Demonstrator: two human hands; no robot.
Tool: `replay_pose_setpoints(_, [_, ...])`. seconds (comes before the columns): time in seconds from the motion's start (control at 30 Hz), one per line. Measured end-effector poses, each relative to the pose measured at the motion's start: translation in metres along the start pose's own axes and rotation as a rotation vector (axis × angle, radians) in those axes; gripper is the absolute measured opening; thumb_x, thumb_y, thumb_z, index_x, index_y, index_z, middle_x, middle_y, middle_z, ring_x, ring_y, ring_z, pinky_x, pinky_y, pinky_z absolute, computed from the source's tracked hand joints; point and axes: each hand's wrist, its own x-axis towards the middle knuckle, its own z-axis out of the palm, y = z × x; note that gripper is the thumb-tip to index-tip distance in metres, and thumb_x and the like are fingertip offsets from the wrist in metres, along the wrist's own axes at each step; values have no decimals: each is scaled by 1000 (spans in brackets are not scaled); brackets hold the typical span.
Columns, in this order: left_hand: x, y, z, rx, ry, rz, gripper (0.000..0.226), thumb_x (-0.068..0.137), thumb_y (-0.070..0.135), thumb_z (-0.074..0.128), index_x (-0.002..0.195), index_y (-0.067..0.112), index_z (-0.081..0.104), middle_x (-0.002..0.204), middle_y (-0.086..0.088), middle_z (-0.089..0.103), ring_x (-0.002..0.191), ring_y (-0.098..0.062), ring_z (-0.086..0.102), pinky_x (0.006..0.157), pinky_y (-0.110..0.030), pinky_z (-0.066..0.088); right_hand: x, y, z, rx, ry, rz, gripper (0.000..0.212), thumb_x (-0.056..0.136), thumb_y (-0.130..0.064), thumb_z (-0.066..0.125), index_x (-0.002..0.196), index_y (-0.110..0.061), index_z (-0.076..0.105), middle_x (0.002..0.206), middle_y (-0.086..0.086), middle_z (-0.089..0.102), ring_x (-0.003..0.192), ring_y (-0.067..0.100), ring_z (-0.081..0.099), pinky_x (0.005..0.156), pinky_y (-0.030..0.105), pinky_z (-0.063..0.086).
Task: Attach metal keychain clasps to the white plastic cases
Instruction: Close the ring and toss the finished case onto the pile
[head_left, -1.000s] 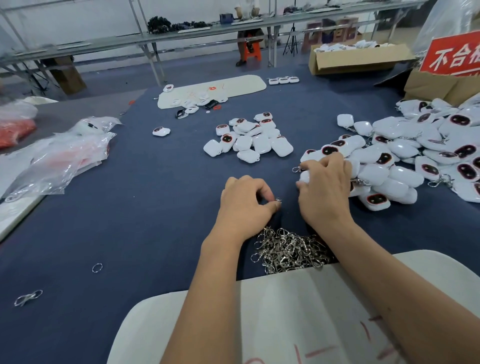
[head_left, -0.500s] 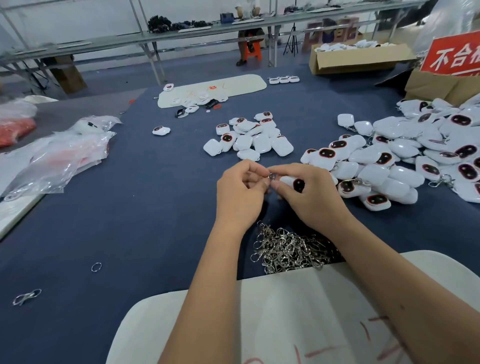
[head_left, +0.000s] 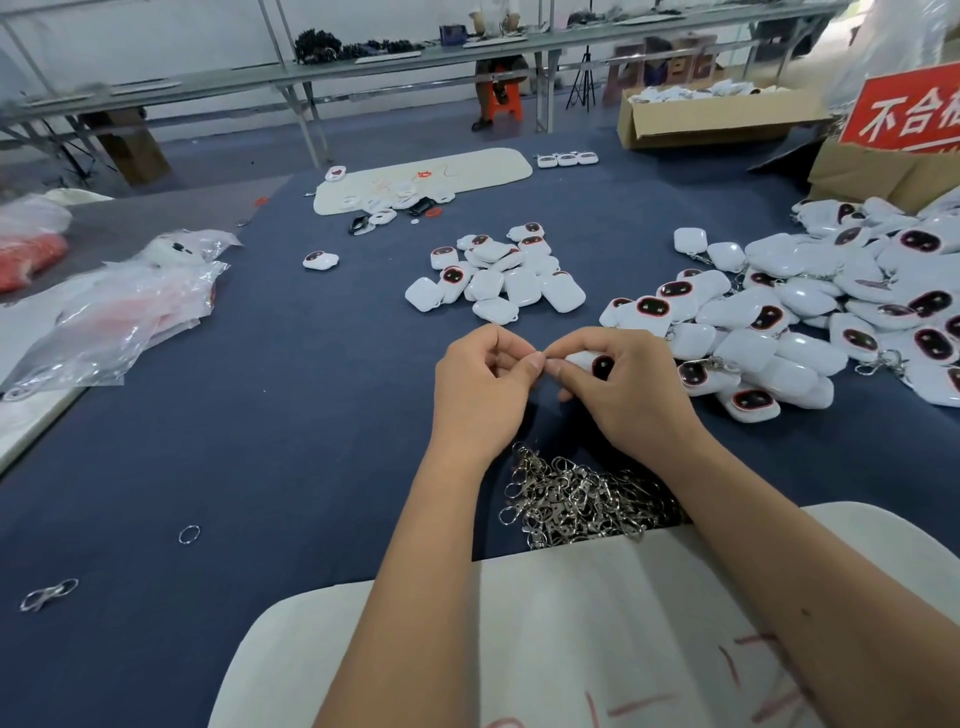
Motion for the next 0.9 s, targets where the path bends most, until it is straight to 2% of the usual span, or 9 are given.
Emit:
replay_pose_setpoints(0.07, [0, 1, 0, -18, -9, -15, 13, 90, 11, 73, 81, 19, 70, 78, -7, 74, 80, -24, 72, 83, -50, 60, 0, 0, 0, 1, -7, 8, 7, 93, -11, 76, 91, -16, 79, 53, -17, 65, 38, -2, 50, 45, 7, 33])
replay_pose_setpoints(0.17, [0, 0, -1, -41, -18, -23, 14, 91, 9, 73, 81, 17, 69, 75, -5, 75, 80, -26, 72, 85, -49, 60, 1, 1, 0, 3, -30, 9, 5, 94, -11, 75, 93, -14, 78, 56, -27, 64, 39, -5, 51, 47, 5, 34])
replay_pose_setpoints(0.27, [0, 1, -1, -47, -26, -24, 13, 92, 9, 72, 82, 16, 69, 76, -5, 75, 79, -25, 72, 83, -47, 61, 3, 3, 0, 20, -18, 47, 6, 95, -13, 74, 92, -16, 77, 57, -20, 67, 43, -3, 56, 49, 8, 35])
replay_pose_setpoints(0.43, [0, 0, -2, -62, -67, -6, 12, 93, 5, 68, 89, 16, 68, 70, -1, 72, 67, -12, 67, 74, -38, 58, 4, 3, 1, 75, 29, 95, 10, 100, -13, 66, 93, -15, 73, 64, -6, 70, 52, -2, 62, 55, 11, 42])
replay_pose_setpoints(0.53, [-1, 0, 1, 5, -56, 68, 20, 89, 3, 69, 87, 23, 73, 71, 7, 69, 70, -5, 62, 70, -23, 55, 3, 1, 0, 79, 24, 89, 10, 101, -14, 65, 94, -15, 72, 68, -3, 72, 51, -3, 60, 55, 12, 41])
replay_pose_setpoints(0.63, [-2, 1, 1, 23, -32, 149, 16, 87, 6, 74, 80, 21, 75, 75, 14, 70, 71, 2, 61, 70, -8, 46, 3, 0, -1, 116, 20, 75, 11, 102, -12, 64, 94, -12, 71, 71, -4, 71, 45, -3, 56, 51, 9, 37])
replay_pose_setpoints(0.73, [-1, 0, 0, 14, -40, 165, 14, 88, 10, 75, 79, 21, 75, 76, 8, 71, 71, 0, 59, 68, -10, 45, 3, 0, -1, 135, 8, 70, 11, 102, -12, 64, 93, -12, 71, 69, -3, 71, 44, -2, 56, 49, 9, 36])
replay_pose_setpoints(0.83, [0, 1, 1, -31, -69, 142, 13, 90, 10, 74, 81, 19, 74, 74, 6, 68, 71, -8, 57, 69, -26, 50, 3, 2, -2, 175, -11, 72, 12, 102, -11, 63, 94, -12, 71, 67, -7, 70, 48, -1, 59, 52, 9, 38])
replay_pose_setpoints(0.9, [0, 1, 1, -69, -84, 129, 13, 92, 9, 71, 83, 17, 75, 76, 1, 70, 72, -13, 59, 74, -37, 54, 4, 3, -3, 211, -25, 72, 13, 102, -13, 63, 93, -15, 72, 66, -5, 71, 52, 1, 60, 56, 15, 42])
